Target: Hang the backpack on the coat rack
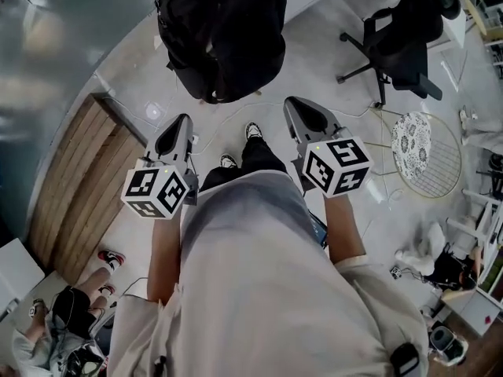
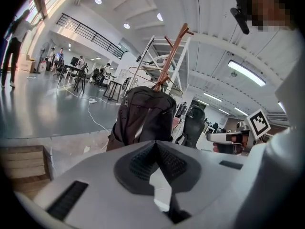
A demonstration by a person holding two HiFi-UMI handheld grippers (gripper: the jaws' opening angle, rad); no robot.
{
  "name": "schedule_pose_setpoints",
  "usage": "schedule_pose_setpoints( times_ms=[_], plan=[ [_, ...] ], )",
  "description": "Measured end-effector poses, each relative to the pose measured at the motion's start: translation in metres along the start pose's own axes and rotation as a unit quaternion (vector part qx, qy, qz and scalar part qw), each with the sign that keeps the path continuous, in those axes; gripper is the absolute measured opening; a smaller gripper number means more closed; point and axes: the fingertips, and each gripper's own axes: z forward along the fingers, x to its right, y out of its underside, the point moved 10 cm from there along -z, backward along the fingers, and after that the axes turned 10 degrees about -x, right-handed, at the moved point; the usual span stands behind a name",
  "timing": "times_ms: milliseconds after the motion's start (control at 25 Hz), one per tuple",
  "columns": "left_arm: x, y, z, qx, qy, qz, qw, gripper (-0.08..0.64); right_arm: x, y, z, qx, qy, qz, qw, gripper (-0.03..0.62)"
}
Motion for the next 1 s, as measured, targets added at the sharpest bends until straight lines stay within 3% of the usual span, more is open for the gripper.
schedule_pose_setpoints(
  times_ms=[760,1000],
  plan=[
    [-0.002,-0.012,-0.008,0.006,-0.009,0.006,0.9999,0.006,-0.006,-0.005,-0.007,-0.025,0.037,-0.046,0.998,0.009],
    [-0.002,-0.009,-0.003,-0.009,-0.014,0.003,0.9999,0.002,-0.007,-0.002,-0.004,-0.032,0.043,-0.054,0.997,0.008]
  ],
)
